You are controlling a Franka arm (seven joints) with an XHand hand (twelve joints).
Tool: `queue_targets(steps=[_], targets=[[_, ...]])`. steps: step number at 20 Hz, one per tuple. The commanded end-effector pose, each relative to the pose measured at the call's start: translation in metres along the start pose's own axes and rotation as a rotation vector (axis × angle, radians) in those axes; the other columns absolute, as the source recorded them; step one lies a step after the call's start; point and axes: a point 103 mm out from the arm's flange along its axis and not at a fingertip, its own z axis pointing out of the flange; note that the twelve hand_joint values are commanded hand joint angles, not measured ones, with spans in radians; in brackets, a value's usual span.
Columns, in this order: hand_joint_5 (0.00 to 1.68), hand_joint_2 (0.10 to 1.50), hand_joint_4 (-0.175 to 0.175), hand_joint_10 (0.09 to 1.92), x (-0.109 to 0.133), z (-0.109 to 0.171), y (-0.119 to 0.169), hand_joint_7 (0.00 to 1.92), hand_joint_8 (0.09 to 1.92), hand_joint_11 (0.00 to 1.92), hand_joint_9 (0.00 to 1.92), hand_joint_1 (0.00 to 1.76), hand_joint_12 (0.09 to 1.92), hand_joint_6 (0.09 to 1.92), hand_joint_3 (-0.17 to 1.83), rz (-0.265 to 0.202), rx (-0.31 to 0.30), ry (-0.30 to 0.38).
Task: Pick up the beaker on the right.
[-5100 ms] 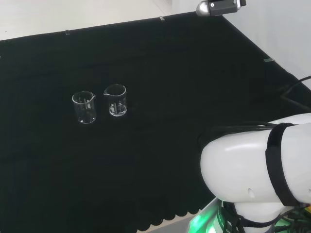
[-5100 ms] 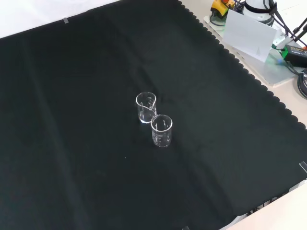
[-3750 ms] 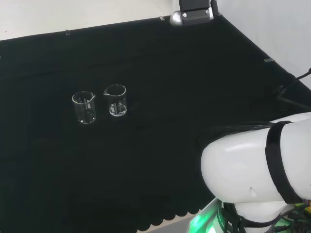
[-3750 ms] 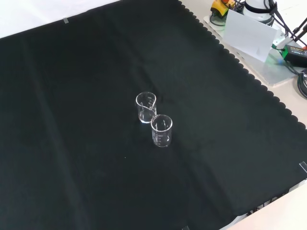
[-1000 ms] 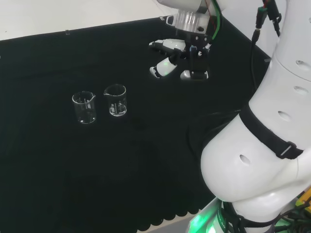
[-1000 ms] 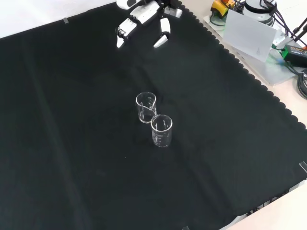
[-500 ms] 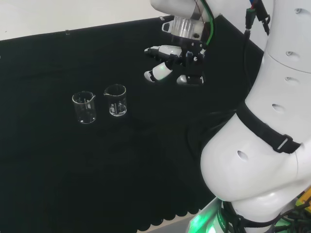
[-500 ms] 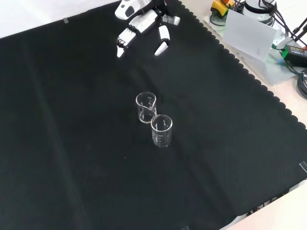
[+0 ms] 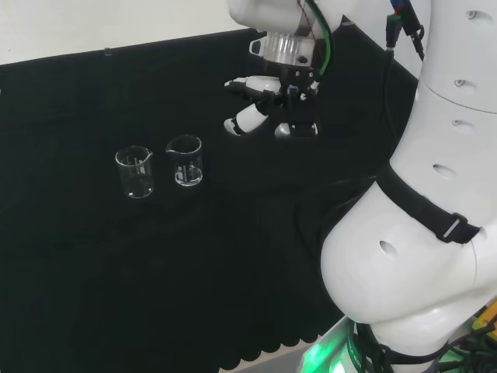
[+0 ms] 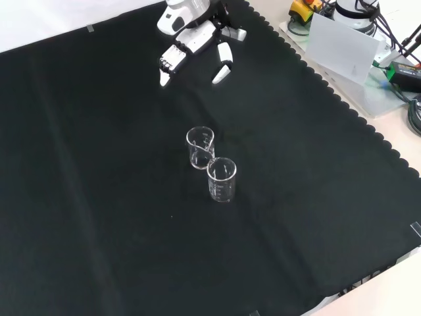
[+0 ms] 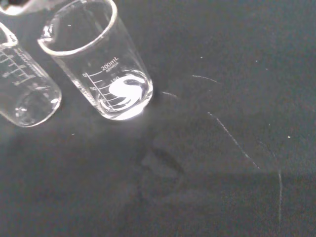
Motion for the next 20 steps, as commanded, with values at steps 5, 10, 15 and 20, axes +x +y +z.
queue_targets(steps=[5,10,15,20], targets=[[0.1,0.5,-0.063,0.68,-0.001,0.018,0.025,0.0,0.47,0.0,0.07,0.64,1.03,0.09,1.0,-0.031,0.02,0.039],[0.1,0.5,-0.063,0.68,0.005,0.022,0.031,0.0,0.47,0.0,0.07,0.65,1.03,0.09,1.0,-0.09,0.042,0.078],[0.1,0.48,-0.06,0.68,0.001,0.026,0.032,0.0,0.45,0.0,0.06,0.66,1.01,0.09,1.0,-0.133,0.064,0.106],[0.09,0.47,-0.057,0.67,-0.001,0.032,0.034,0.0,0.43,0.0,0.06,0.67,0.99,0.09,1.01,-0.178,0.067,0.157]])
